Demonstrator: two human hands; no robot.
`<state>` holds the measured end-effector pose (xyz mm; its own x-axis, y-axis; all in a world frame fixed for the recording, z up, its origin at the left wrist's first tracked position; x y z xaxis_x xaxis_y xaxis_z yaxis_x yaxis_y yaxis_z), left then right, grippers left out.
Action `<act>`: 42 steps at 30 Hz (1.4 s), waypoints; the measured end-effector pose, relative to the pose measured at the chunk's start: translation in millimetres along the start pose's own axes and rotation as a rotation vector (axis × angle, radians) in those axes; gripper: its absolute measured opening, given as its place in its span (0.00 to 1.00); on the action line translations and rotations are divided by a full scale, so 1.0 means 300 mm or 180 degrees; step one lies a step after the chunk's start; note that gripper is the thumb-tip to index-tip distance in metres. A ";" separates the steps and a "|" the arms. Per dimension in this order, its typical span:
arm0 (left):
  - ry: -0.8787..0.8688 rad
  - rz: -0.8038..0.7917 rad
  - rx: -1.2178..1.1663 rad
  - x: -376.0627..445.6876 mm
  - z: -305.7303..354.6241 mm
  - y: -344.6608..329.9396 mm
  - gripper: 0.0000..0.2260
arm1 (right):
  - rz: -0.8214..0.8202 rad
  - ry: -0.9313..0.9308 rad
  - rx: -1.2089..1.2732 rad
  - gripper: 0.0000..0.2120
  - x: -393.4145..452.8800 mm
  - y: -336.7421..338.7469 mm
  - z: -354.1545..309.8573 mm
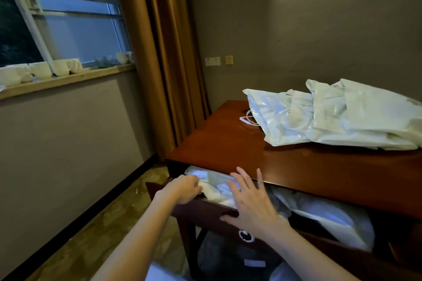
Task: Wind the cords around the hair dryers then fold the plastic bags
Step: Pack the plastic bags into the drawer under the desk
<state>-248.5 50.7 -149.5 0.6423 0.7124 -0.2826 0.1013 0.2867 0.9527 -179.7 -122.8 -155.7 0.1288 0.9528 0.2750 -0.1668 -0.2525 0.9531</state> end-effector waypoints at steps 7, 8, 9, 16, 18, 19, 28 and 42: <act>-0.0523 0.0401 -0.0300 -0.044 0.032 0.018 0.24 | -0.0246 -0.0251 -0.0021 0.48 0.047 -0.028 0.153; -0.0600 0.0581 -0.0304 -0.049 0.044 0.020 0.28 | -0.0259 -0.0318 0.0010 0.48 0.054 -0.029 0.176; -0.0653 0.0779 -0.0308 -0.051 0.057 0.025 0.32 | -0.0277 -0.0379 0.0061 0.47 0.061 -0.028 0.198; -0.0829 0.1154 0.0136 0.011 0.216 0.041 0.29 | -0.0067 -0.0305 0.0348 0.35 0.105 -0.010 0.267; -0.0812 0.1287 0.0102 0.021 0.235 0.048 0.26 | -0.0013 -0.0312 0.0403 0.33 0.111 -0.016 0.265; -0.0779 0.1296 0.0106 0.022 0.238 0.047 0.25 | 0.0028 -0.0330 0.0447 0.32 0.109 -0.019 0.261; -0.0992 0.0880 0.0716 -0.076 0.541 0.075 0.16 | 0.0051 -0.0187 0.1175 0.24 -0.156 0.071 0.431; -0.3429 0.0651 -0.0434 -0.708 1.508 -0.286 0.12 | 0.0989 -0.2827 0.0535 0.06 -1.401 0.348 0.798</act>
<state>-49.9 -415.1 -120.6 0.9696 -0.1575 0.1876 -0.1245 0.3425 0.9312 -17.2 -589.9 -141.4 0.8086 0.3806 0.4486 -0.1850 -0.5595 0.8080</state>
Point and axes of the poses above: each hand's wrist, its own x-axis towards the middle knuckle, its own y-axis out of the back of the hand, z = x × y, the point moved 5 cm from there along x, towards the middle knuckle, and after that the axes turned 15 degrees about y, right-handed, at the moved point
